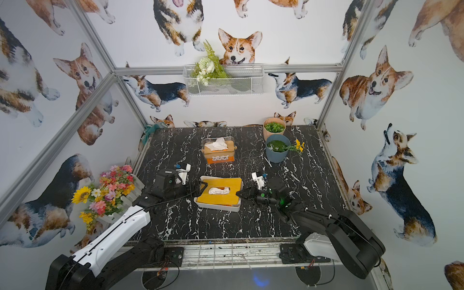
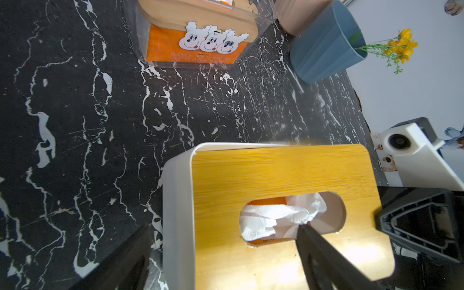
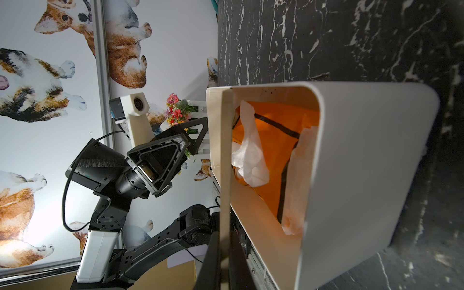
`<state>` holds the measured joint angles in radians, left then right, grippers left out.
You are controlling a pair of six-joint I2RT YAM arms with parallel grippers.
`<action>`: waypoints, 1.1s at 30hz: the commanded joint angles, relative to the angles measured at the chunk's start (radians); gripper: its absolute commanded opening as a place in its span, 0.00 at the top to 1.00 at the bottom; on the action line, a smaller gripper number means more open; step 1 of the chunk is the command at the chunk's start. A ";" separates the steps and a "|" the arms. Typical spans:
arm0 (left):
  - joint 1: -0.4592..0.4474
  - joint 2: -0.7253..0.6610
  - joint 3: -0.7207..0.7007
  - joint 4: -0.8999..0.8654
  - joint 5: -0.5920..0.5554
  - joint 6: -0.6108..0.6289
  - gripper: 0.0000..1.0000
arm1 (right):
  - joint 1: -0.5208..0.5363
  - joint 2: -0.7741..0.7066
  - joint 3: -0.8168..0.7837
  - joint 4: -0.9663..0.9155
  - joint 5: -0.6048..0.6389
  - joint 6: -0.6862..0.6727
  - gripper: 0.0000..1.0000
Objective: Put the tissue paper into the tissue box
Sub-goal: Close the box lid on the tissue box.
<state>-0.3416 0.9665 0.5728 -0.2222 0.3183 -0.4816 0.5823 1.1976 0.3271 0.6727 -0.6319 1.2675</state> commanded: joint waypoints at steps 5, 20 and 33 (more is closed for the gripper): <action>0.001 0.002 -0.004 0.012 0.002 -0.002 0.05 | 0.002 -0.013 0.023 0.018 -0.025 -0.056 1.00; 0.003 -0.017 0.009 0.044 0.063 -0.019 0.02 | 0.001 0.018 0.010 0.014 -0.011 -0.074 1.00; 0.003 0.035 -0.032 0.235 0.243 -0.184 0.00 | 0.002 0.008 0.003 0.024 -0.017 -0.071 1.00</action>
<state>-0.3401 0.9886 0.5503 -0.0658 0.5079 -0.6193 0.5823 1.2137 0.3325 0.6403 -0.6388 1.2018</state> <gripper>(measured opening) 0.998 0.085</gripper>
